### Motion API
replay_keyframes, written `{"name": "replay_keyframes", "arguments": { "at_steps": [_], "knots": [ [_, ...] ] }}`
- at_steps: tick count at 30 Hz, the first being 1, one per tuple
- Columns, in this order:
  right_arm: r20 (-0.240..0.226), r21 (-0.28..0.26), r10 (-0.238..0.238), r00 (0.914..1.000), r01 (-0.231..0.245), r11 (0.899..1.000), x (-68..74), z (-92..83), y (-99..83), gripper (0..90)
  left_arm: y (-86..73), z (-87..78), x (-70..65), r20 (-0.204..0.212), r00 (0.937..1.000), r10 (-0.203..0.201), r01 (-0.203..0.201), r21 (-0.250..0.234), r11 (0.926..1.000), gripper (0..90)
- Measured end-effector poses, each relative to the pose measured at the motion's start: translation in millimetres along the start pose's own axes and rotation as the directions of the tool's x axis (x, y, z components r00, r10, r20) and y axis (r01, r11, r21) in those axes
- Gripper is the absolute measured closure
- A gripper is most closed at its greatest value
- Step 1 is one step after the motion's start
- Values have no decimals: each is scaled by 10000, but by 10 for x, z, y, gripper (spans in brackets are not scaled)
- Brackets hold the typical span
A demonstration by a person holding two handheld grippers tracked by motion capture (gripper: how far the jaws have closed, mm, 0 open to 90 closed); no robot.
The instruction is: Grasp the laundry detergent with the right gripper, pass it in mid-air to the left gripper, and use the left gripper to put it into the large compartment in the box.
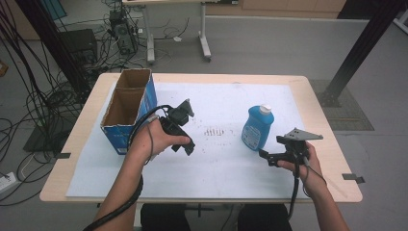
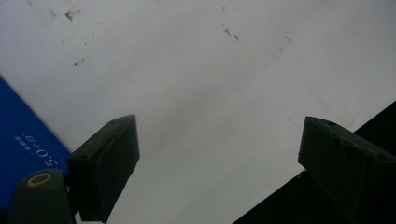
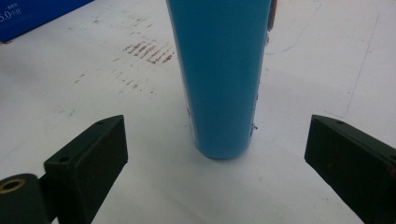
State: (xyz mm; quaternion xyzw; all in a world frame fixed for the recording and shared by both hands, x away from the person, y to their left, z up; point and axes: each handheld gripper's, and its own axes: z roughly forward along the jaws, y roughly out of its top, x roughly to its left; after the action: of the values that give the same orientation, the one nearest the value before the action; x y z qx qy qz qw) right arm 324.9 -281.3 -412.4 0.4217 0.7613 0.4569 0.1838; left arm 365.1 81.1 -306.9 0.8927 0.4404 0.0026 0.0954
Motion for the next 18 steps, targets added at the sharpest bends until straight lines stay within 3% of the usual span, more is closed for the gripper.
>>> {"name": "replay_keyframes", "arguments": {
  "at_steps": [6,18],
  "knots": [
    [51,-227,95,9999,-94,9997,1,3,-14,42,2,-17,-13,-39,10000,36,-36,-19,10000,128],
    [117,-1328,219,9997,-201,9909,-4,-26,-21,20,-13,-49,-37,-102,9999,57,-57,-60,10000,128]
  ]
}}
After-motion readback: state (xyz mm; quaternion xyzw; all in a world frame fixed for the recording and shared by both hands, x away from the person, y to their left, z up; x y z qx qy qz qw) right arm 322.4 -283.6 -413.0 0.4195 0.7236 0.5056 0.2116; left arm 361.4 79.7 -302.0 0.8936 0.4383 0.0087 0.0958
